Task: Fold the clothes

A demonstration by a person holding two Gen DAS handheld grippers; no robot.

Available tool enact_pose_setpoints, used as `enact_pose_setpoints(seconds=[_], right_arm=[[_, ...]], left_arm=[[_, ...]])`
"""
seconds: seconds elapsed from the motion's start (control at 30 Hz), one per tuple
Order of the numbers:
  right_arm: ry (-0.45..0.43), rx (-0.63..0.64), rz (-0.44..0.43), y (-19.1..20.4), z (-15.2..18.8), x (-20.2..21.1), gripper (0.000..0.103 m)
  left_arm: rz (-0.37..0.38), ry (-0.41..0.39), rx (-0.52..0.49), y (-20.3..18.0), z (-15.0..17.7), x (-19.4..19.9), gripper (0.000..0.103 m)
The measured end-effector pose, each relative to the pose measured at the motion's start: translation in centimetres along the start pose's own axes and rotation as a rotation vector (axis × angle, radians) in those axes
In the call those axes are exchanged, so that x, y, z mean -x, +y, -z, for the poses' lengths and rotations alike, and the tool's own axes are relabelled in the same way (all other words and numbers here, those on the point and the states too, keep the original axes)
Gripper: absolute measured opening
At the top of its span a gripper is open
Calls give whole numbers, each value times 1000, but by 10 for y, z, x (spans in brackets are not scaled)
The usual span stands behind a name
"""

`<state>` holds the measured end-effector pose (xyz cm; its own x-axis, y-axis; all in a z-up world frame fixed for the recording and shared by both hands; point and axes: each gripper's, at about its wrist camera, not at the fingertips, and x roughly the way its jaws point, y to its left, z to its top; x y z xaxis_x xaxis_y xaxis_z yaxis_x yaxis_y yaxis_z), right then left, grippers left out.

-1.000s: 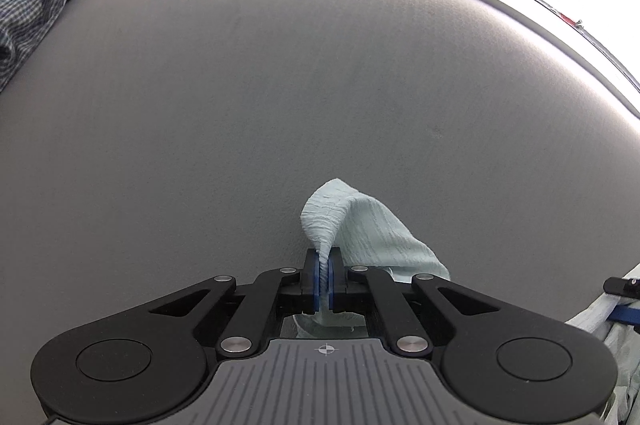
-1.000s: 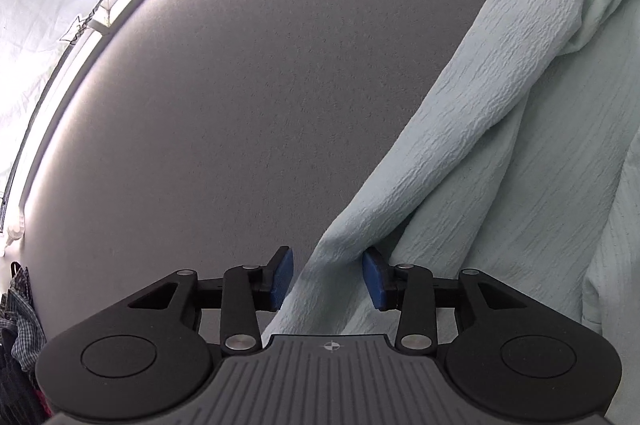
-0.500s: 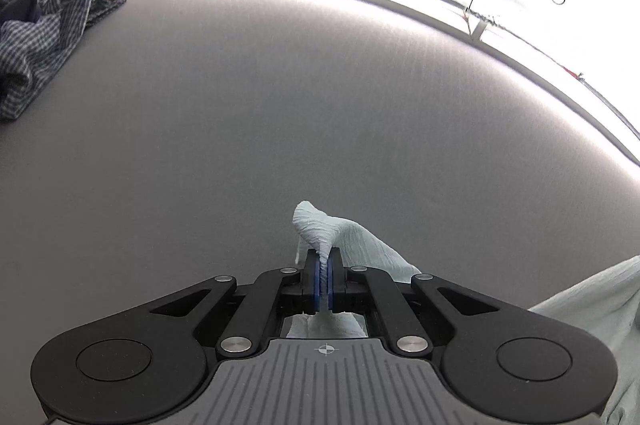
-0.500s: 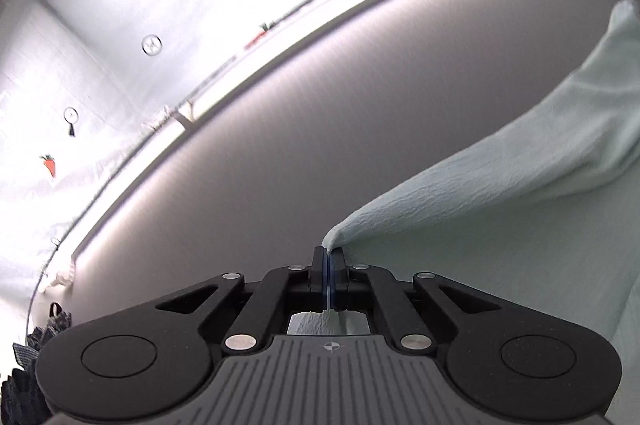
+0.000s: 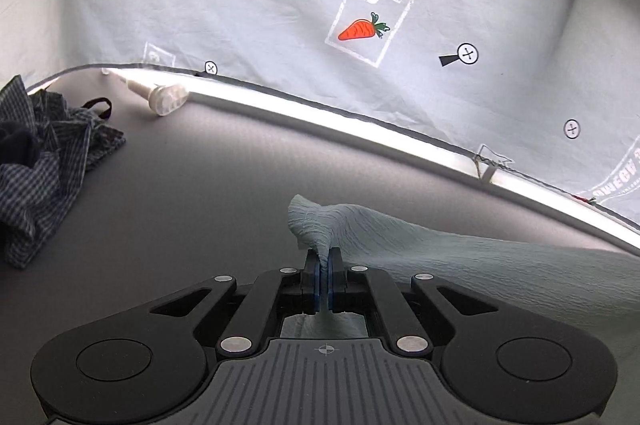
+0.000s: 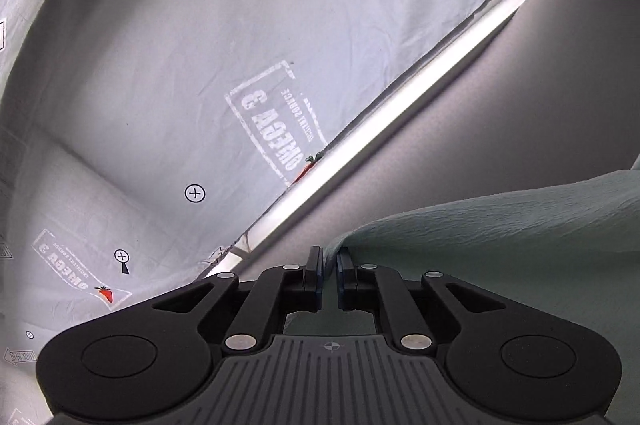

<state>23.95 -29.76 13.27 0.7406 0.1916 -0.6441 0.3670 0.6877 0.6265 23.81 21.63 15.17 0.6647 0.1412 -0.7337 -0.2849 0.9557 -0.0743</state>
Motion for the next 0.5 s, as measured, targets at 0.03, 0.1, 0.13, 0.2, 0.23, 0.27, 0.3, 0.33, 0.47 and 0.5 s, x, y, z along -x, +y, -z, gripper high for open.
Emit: enact_pose_setpoints(seconds=[0.03,0.1,0.13,0.2,0.23,0.27,0.3,0.33,0.47,0.5], right_arm=[[19,9,4,-3,3,-6,14],[37,49,15,-3,13,-7,25],[42,76,18,-3,19,-6,31],[48,123,13,-4,30,1,50],[47,151,14,-6,37,8,50],[47,179,20,-9,44,15,50],[49,208,31,-14,51,23,51],[49,230,46,-20,58,31,51],[44,253,144,-68,75,69,53],[40,241,179,-84,70,76,53]], left_arm=[[-22,20,-6,0,-4,-16,6],[-81,73,-18,1,-7,-47,7],[-95,102,-37,0,-6,-62,7],[-119,127,-76,2,2,-79,13],[-129,128,-87,3,6,-81,17],[-137,128,-97,4,10,-83,17],[-124,130,-80,8,17,-81,17],[-93,140,-54,13,25,-76,17],[1,167,11,19,57,-57,24],[27,187,4,16,71,-49,29]])
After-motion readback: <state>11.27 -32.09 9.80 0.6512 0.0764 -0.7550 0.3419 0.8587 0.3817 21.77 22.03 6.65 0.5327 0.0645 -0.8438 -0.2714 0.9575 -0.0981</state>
